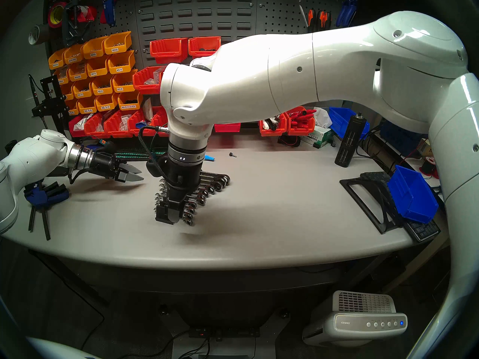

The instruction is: Put the wrenches on the table into the correct slot in the case

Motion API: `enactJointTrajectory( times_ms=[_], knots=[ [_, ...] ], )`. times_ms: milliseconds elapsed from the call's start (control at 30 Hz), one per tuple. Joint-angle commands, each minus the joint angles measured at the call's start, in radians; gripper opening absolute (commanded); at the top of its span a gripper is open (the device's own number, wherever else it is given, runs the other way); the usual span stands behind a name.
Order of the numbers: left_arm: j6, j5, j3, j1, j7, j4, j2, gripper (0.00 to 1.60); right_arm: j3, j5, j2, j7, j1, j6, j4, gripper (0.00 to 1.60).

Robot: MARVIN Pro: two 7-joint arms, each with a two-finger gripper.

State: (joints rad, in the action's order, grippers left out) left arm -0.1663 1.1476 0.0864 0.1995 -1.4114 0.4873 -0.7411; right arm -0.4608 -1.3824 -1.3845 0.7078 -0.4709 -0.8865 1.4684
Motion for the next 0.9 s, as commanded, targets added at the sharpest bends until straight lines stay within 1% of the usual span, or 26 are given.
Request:
enactJointTrajectory(
  times_ms=[0,167,200,300,333,467,500,567,633,667,733,767,800,867],
  knots=[
    [0.001,0.003,-0.010,-0.026,0.000,-0.001,-0.002,1.60,0.034,0.020,0.087,-0.003,-0.100,0.013,-0.005,1.60],
    [0.001,0.003,-0.010,-0.026,0.000,-0.001,-0.002,1.60,0.052,0.038,0.134,-0.010,-0.118,0.058,0.000,1.60],
    [0.001,0.003,-0.010,-0.026,0.000,-0.001,-0.002,1.60,0.078,0.043,0.194,-0.061,-0.109,0.126,0.017,1.60],
    [0.001,0.003,-0.010,-0.026,0.000,-0.001,-0.002,1.60,0.078,0.043,0.194,-0.061,-0.109,0.126,0.017,1.60],
    [0.001,0.003,-0.010,-0.026,0.000,-0.001,-0.002,1.60,0.079,0.045,0.209,-0.064,-0.111,0.134,0.014,1.60],
    [0.001,0.003,-0.010,-0.026,0.000,-0.001,-0.002,1.60,0.079,0.045,0.209,-0.064,-0.111,0.134,0.014,1.60],
    [0.001,0.003,-0.010,-0.026,0.000,-0.001,-0.002,1.60,0.067,0.043,0.199,-0.061,-0.120,0.137,-0.001,1.60],
    [0.001,0.003,-0.010,-0.026,0.000,-0.001,-0.002,1.60,0.083,0.052,0.235,-0.083,-0.115,0.159,0.014,1.60],
    [0.001,0.003,-0.010,-0.026,0.000,-0.001,-0.002,1.60,0.077,0.049,0.231,-0.093,-0.121,0.171,0.005,1.60],
    [0.001,0.003,-0.010,-0.026,0.000,-0.001,-0.002,1.60,0.089,0.053,0.258,-0.110,-0.115,0.186,0.018,1.60],
    [0.001,0.003,-0.010,-0.026,0.000,-0.001,-0.002,1.60,0.097,0.052,0.284,-0.137,-0.113,0.213,0.027,1.60],
    [0.001,0.003,-0.010,-0.026,0.000,-0.001,-0.002,1.60,0.091,0.048,0.280,-0.144,-0.118,0.224,0.022,1.60],
    [0.001,0.003,-0.010,-0.026,0.000,-0.001,-0.002,1.60,0.097,0.044,0.294,-0.159,-0.115,0.240,0.028,1.60],
    [0.001,0.003,-0.010,-0.026,0.000,-0.001,-0.002,1.60,0.095,0.041,0.299,-0.168,-0.116,0.248,0.031,1.60]
  ],
)
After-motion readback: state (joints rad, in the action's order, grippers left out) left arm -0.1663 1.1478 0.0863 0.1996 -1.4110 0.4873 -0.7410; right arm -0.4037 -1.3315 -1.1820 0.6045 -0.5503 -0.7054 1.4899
